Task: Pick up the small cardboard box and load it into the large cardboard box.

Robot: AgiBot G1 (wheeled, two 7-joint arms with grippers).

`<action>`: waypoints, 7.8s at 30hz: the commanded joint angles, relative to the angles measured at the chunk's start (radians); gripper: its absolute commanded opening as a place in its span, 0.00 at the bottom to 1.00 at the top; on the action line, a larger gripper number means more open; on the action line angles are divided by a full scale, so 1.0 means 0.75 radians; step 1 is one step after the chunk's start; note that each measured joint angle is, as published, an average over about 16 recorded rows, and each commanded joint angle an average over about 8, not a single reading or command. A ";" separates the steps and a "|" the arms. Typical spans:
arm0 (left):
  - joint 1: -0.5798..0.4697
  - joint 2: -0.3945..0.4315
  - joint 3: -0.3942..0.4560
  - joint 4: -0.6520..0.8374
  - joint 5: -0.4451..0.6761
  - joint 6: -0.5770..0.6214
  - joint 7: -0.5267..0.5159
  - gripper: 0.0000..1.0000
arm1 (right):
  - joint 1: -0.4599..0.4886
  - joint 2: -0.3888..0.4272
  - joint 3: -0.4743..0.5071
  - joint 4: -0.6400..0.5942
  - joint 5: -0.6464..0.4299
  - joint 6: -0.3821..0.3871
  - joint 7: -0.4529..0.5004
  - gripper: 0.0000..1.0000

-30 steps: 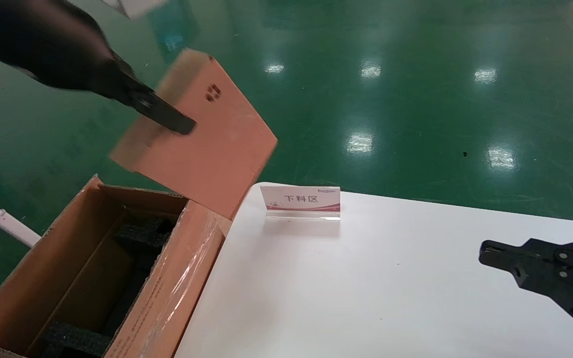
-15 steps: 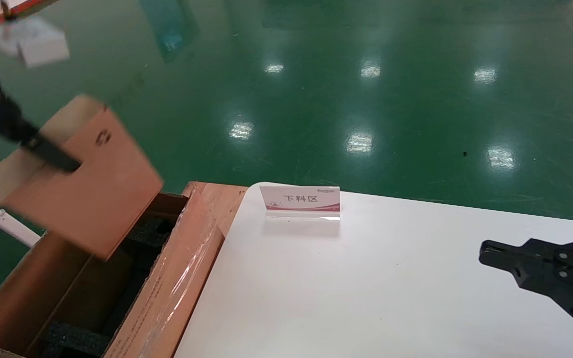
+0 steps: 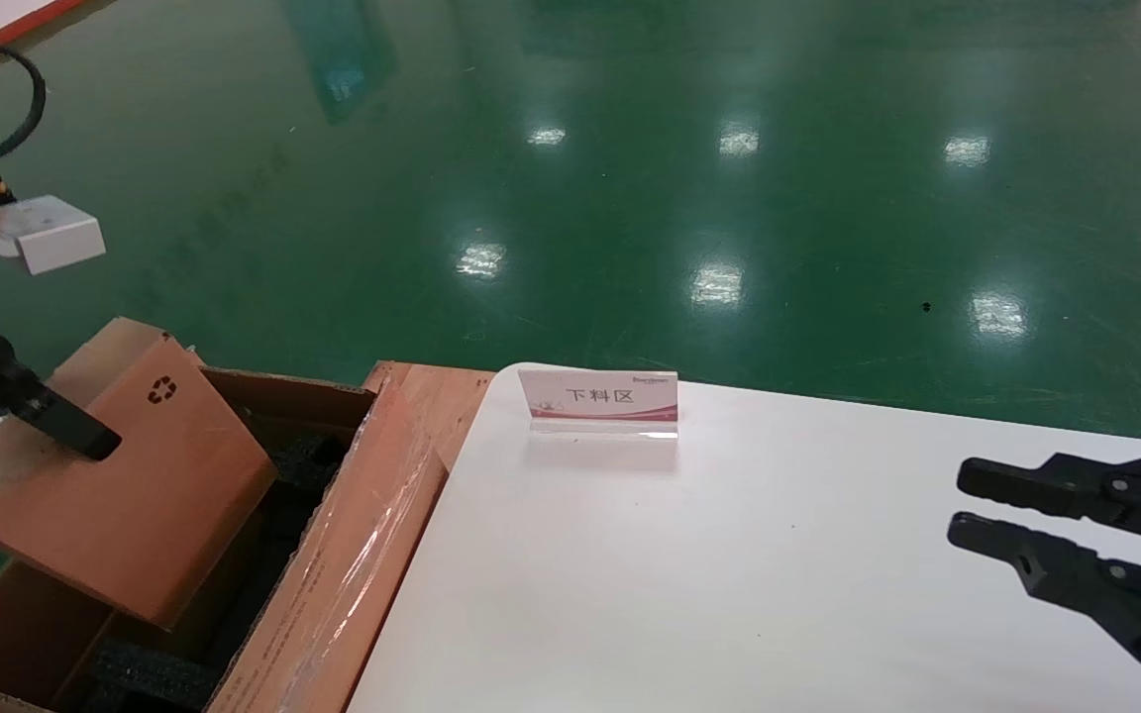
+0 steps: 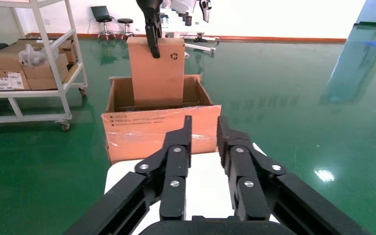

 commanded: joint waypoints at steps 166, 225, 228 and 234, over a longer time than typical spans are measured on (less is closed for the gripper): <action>0.862 -0.195 -0.855 -0.159 -0.269 -0.553 0.593 1.00 | 0.003 0.003 -0.009 -0.003 0.006 0.003 -0.005 1.00; 2.392 -0.045 -2.907 -0.327 -0.692 -0.047 1.409 1.00 | -0.004 -0.006 0.015 0.003 -0.010 -0.006 0.008 1.00; 2.390 -0.045 -2.904 -0.327 -0.691 -0.048 1.408 1.00 | -0.005 -0.006 0.017 0.004 -0.011 -0.006 0.009 1.00; 2.386 -0.045 -2.898 -0.327 -0.691 -0.049 1.408 1.00 | -0.005 -0.007 0.018 0.004 -0.012 -0.007 0.010 1.00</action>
